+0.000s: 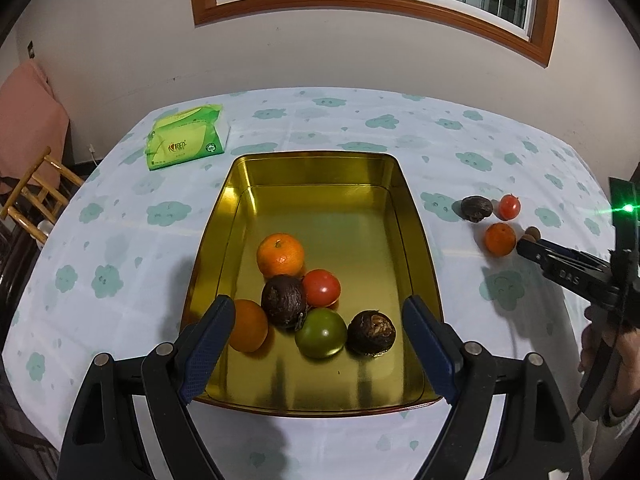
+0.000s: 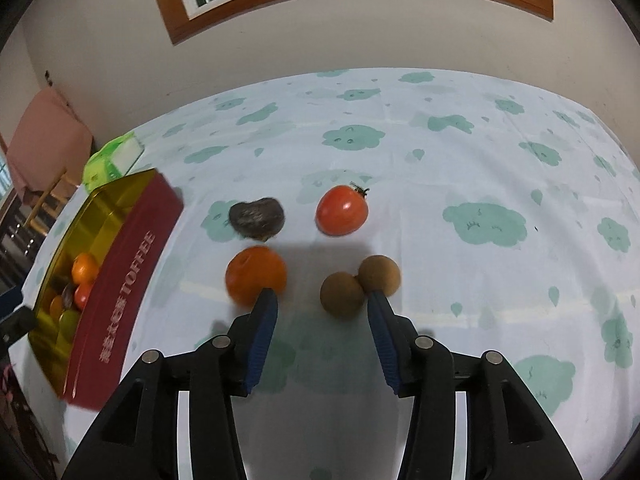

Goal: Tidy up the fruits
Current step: 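Move the open right gripper to the two small brown round fruits, then close the right gripper around both small brown round fruits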

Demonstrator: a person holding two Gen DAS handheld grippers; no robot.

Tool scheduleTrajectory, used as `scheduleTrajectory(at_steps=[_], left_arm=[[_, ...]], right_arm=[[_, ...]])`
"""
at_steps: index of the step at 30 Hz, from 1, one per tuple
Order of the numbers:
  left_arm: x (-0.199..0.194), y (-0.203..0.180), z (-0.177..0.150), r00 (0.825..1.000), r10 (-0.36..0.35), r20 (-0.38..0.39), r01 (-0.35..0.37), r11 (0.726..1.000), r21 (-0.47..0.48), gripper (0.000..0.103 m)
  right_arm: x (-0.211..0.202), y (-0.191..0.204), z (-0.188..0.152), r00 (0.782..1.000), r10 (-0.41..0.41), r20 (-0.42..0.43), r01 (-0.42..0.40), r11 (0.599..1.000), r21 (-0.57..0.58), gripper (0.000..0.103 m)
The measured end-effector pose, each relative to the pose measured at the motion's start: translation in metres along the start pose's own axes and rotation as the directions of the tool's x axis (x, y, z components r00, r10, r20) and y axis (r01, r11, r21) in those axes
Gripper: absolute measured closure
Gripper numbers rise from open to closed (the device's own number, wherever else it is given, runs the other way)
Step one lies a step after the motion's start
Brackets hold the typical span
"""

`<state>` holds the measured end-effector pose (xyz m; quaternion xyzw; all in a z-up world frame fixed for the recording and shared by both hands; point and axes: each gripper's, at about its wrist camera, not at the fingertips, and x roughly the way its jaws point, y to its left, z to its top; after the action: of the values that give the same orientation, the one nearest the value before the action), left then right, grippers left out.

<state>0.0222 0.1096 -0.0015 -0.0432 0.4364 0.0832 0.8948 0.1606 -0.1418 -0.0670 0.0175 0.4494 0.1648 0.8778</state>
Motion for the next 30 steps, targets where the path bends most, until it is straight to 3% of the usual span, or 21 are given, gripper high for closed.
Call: scheduleTrajectory(at_steps=[10,16,19,25,30], left_arm=[[0.004,-0.005,0.008,1.000,-0.006,0.005,0.006,1.000,0.004,0.020],[0.009,-0.026,0.016,1.000,-0.029,0.007,0.028,0.999,0.028,0.020],[0.012,-0.040,0.019,0.999,-0.043,0.010,0.042,0.998,0.049,0.020],[0.022,-0.070,0.023,0.996,-0.090,-0.010,0.090,0.992,0.086,0.020],[0.030,-0.093,0.021,0.988,-0.149,-0.036,0.152,0.984,0.097,0.020]], right_arm=[[0.013,-0.004,0.003,0.998,-0.069,0.011,0.069,0.996,-0.057,0.056],[0.013,-0.008,0.000,0.996,-0.084,0.037,0.088,0.991,-0.099,0.066],[0.011,-0.013,-0.001,0.996,-0.077,0.039,0.081,0.990,-0.114,0.077],[0.004,-0.025,-0.007,0.997,-0.061,0.038,0.065,0.990,-0.126,0.077],[-0.003,-0.037,-0.013,0.995,-0.096,0.040,0.101,0.984,-0.149,0.077]])
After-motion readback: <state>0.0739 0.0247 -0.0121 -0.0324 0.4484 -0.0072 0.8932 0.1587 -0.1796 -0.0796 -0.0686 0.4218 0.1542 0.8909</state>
